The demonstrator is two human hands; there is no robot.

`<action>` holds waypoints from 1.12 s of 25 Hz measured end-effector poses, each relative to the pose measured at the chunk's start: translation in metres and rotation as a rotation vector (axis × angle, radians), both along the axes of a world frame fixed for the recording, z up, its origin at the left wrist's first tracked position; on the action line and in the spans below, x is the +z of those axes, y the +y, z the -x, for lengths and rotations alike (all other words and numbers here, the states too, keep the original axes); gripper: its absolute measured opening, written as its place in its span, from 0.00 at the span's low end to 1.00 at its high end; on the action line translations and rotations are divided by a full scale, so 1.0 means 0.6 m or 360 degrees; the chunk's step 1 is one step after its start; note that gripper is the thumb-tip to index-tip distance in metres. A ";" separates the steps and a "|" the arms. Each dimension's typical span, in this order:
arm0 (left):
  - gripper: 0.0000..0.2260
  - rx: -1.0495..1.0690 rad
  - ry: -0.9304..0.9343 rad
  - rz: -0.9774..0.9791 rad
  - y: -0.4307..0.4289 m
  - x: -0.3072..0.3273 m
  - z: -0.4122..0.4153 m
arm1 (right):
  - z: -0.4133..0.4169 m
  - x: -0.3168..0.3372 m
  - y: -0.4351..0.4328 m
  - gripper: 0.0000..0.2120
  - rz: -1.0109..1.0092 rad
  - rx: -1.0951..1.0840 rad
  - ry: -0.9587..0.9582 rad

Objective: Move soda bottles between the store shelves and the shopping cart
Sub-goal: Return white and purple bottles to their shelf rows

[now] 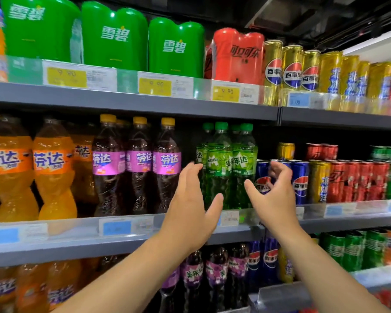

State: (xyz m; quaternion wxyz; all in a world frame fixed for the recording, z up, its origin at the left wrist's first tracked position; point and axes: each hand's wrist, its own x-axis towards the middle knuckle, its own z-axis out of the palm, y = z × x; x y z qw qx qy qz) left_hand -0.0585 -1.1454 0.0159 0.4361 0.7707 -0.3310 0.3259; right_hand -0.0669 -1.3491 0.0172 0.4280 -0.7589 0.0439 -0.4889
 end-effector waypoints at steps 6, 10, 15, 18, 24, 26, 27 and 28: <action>0.39 0.0082 0.0189 0.0037 -0.044 0.006 -0.037 | -0.014 0.029 -0.048 0.35 0.0169 -0.0151 -0.0033; 0.43 0.0160 0.0369 0.0046 -0.058 0.016 -0.055 | -0.023 0.046 -0.063 0.35 0.0300 0.0019 0.0007; 0.35 0.0273 0.0574 -0.0045 -0.068 0.024 -0.072 | -0.036 0.051 -0.059 0.33 0.0407 0.0116 0.0127; 0.37 0.0313 0.0721 -0.0127 -0.066 0.030 -0.083 | -0.039 0.059 -0.057 0.23 0.0487 0.0096 0.0167; 0.48 0.0260 0.0766 -0.0116 -0.062 0.043 -0.103 | -0.042 0.077 -0.057 0.19 0.0488 0.0149 0.0196; 0.48 0.0234 0.0736 -0.0113 -0.061 0.044 -0.106 | -0.041 0.077 -0.058 0.20 0.0453 0.0170 0.0197; 0.47 0.0244 0.0725 -0.0136 -0.061 0.043 -0.107 | -0.040 0.077 -0.058 0.21 0.0441 0.0177 0.0191; 0.46 0.0265 0.0716 -0.0157 -0.062 0.042 -0.110 | -0.039 0.076 -0.057 0.21 0.0437 0.0184 0.0187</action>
